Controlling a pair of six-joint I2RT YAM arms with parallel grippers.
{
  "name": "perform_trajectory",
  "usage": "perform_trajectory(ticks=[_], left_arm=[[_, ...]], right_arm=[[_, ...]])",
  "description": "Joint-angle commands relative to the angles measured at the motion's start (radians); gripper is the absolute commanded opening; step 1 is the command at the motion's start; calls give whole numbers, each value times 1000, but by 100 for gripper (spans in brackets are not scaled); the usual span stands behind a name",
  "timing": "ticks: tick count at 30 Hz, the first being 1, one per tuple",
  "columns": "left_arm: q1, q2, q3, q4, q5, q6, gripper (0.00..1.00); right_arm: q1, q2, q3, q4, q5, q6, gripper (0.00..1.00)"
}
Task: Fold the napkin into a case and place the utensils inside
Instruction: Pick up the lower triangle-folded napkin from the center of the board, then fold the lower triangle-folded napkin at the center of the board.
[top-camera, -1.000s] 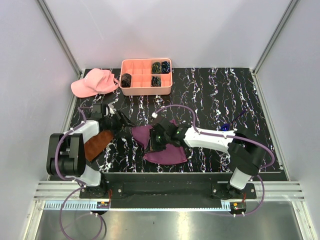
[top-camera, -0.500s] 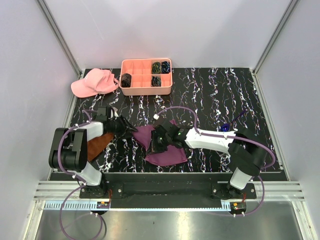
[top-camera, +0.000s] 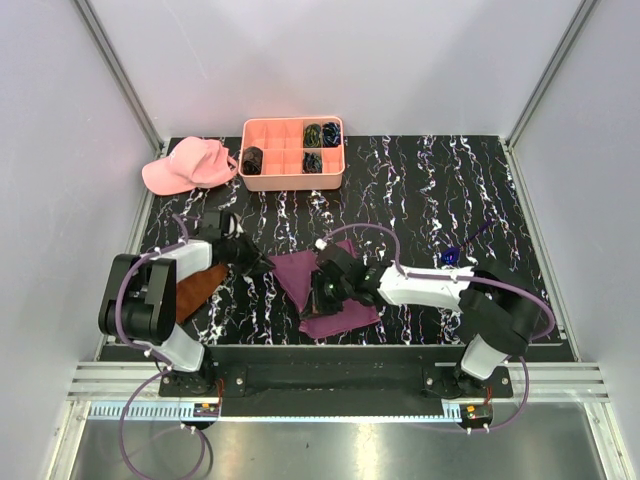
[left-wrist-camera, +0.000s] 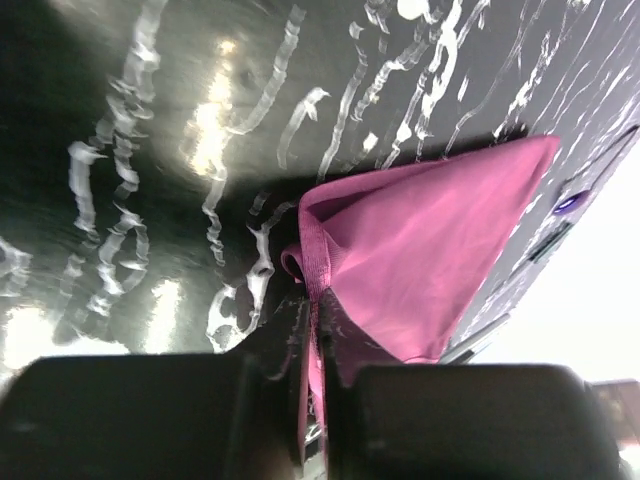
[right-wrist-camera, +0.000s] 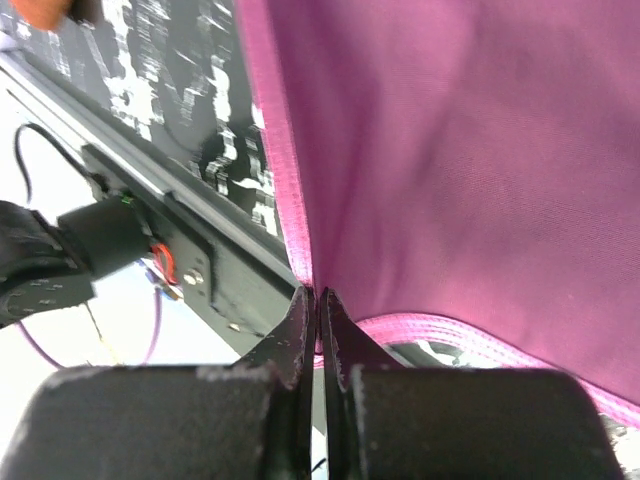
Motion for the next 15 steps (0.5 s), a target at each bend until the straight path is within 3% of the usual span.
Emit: perform_trajectory(ticks=[1, 9, 15], left_arm=[[-60, -66, 98, -75, -140, 37, 0], [-195, -117, 204, -250, -425, 11, 0], [-205, -128, 245, -310, -490, 16, 0]], right_arm=[[-4, -28, -88, 80, -90, 11, 0], [-3, -30, -185, 288, -229, 45, 0], [15, 24, -134, 315, -248, 48, 0]])
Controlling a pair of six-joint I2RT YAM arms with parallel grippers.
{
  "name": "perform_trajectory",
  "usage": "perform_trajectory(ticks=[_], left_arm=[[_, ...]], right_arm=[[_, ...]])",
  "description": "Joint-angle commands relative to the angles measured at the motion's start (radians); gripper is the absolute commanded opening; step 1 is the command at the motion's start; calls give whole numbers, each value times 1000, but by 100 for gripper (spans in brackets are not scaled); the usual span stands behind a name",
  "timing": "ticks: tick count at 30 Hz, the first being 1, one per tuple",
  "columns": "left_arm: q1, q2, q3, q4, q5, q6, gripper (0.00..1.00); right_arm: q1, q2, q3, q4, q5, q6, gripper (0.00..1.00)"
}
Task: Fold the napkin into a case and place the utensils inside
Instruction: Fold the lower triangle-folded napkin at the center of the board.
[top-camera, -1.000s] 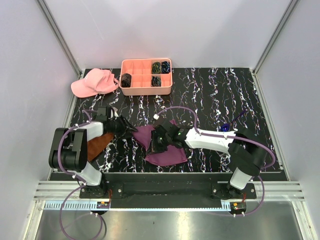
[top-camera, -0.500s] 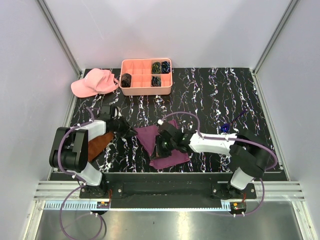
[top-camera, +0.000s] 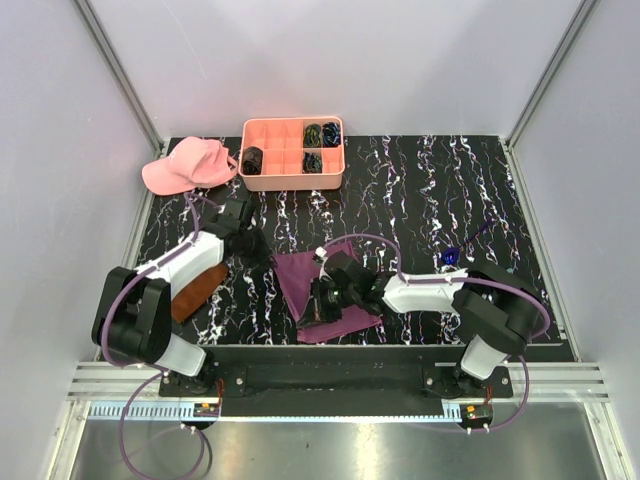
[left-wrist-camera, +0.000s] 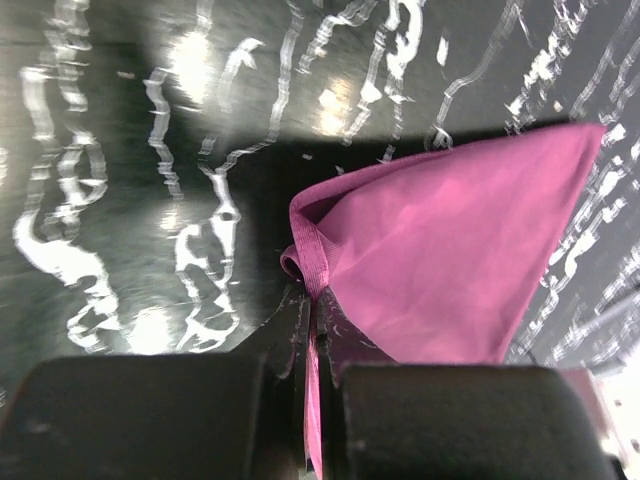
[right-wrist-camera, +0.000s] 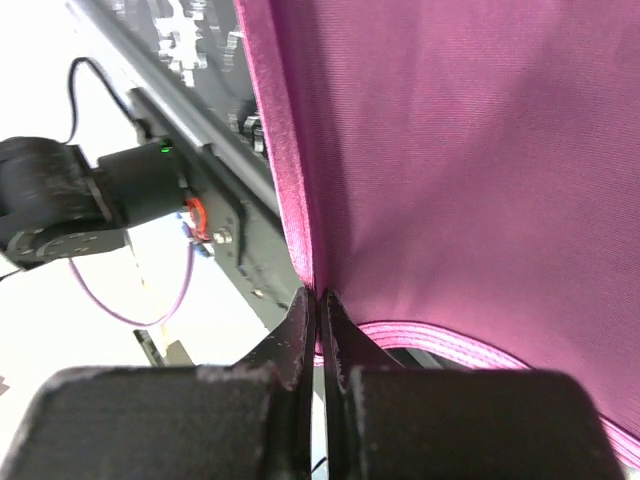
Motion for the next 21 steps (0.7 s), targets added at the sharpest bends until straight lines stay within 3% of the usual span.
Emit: perform_trajectory(ticks=[1, 9, 14, 21], left_arm=[[14, -17, 93, -35, -161, 19, 0], [80, -14, 137, -139, -253, 110, 0], [54, -30, 142, -154, -323, 56, 0], [-88, -7, 194, -184, -506, -59, 0]], right_arm=[[30, 48, 65, 47, -92, 7, 0], [96, 220, 222, 132, -160, 46, 0], [96, 234, 176, 223, -181, 86, 0], [70, 188, 20, 369, -198, 147, 0]])
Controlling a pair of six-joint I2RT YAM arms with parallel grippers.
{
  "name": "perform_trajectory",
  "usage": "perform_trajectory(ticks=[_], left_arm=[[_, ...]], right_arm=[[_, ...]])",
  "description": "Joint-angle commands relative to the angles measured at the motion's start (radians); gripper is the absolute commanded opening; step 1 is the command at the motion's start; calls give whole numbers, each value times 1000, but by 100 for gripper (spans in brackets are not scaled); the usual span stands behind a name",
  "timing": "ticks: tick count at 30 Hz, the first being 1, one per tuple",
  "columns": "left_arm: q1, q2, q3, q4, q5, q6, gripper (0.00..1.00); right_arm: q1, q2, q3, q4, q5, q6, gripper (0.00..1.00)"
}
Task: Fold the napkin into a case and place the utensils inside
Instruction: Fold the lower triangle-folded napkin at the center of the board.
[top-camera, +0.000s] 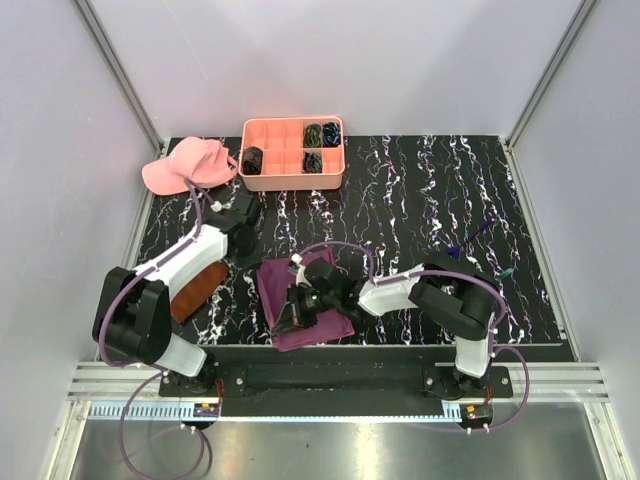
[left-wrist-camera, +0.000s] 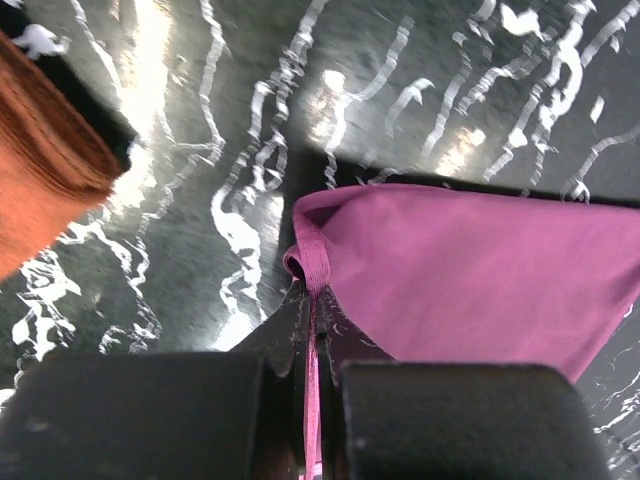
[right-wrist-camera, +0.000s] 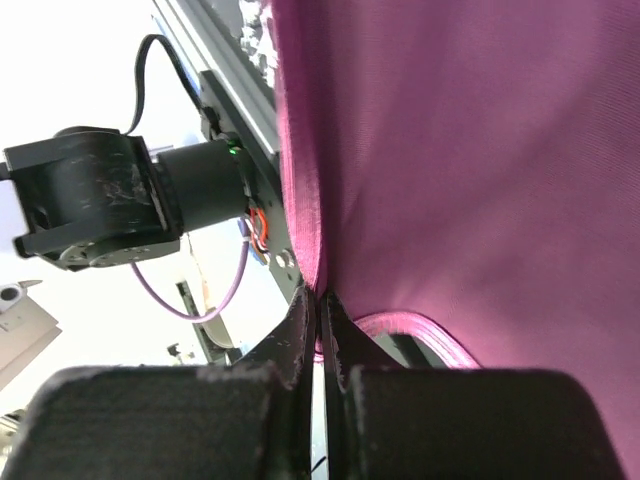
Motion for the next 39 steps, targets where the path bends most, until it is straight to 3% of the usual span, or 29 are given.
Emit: perform_trajectory(ticks=[1, 3, 8, 11, 29, 39], left_arm=[[-79, 1, 104, 40, -218, -104, 0], [-114, 9, 135, 11, -304, -133, 0], [-157, 87, 225, -38, -331, -181, 0], [-205, 147, 273, -68, -356, -204, 0], [-335, 373, 465, -111, -390, -242, 0], [-366, 397, 489, -108, -388, -250, 0]], right_arm=[[-8, -51, -125, 128, -99, 79, 0], [-30, -70, -195, 214, -111, 105, 0], [-63, -59, -324, 421, -142, 195, 0], [-77, -70, -364, 461, -139, 218, 0], [-99, -101, -475, 334, -100, 170, 0], [-100, -202, -438, -27, -1, 1, 0]])
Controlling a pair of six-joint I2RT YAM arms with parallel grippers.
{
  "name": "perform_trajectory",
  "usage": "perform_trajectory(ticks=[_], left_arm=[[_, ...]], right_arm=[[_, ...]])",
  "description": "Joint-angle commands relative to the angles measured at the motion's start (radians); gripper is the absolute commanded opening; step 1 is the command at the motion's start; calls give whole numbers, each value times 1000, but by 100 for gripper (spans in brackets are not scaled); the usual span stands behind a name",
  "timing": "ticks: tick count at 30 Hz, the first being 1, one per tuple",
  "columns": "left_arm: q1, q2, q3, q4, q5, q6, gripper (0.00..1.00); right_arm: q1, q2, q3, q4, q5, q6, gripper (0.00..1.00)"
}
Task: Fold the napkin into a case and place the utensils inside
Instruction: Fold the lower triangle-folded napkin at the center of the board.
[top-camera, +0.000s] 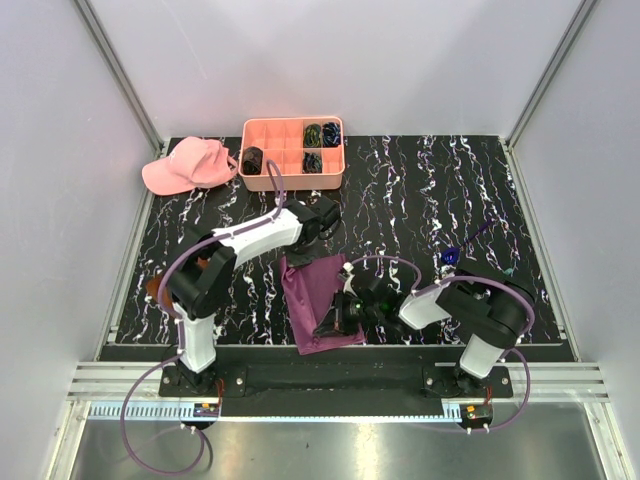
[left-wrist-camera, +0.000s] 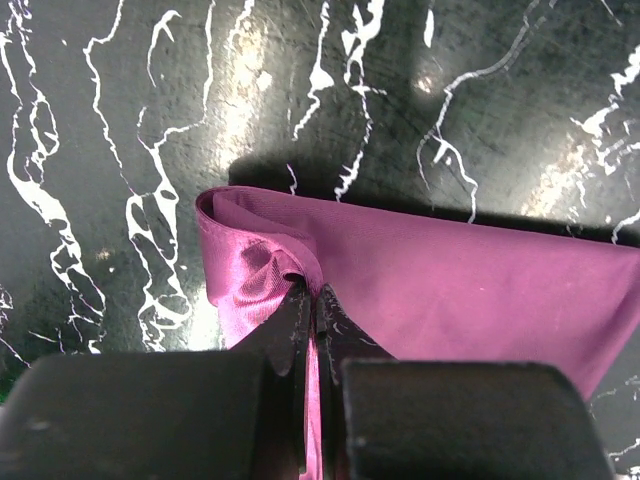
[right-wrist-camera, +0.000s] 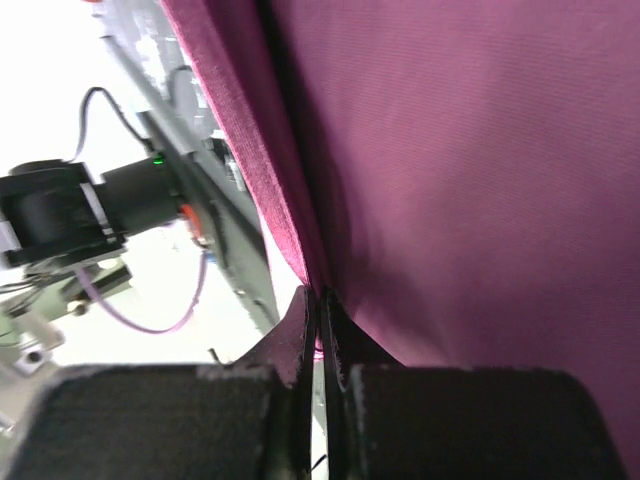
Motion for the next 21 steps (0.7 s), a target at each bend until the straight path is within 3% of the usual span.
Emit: perform_trajectory(ticks=[1, 9, 21], left_arm=[[5, -45, 57, 127, -154, -17, 0], [28, -146, 17, 127, -131, 51, 0], [200, -269, -98, 142, -96, 181, 0]], right_arm=[[23, -43, 18, -295, -55, -132, 0], [69, -26, 147, -393, -72, -190, 0], [109, 112, 417, -416, -124, -204, 0]])
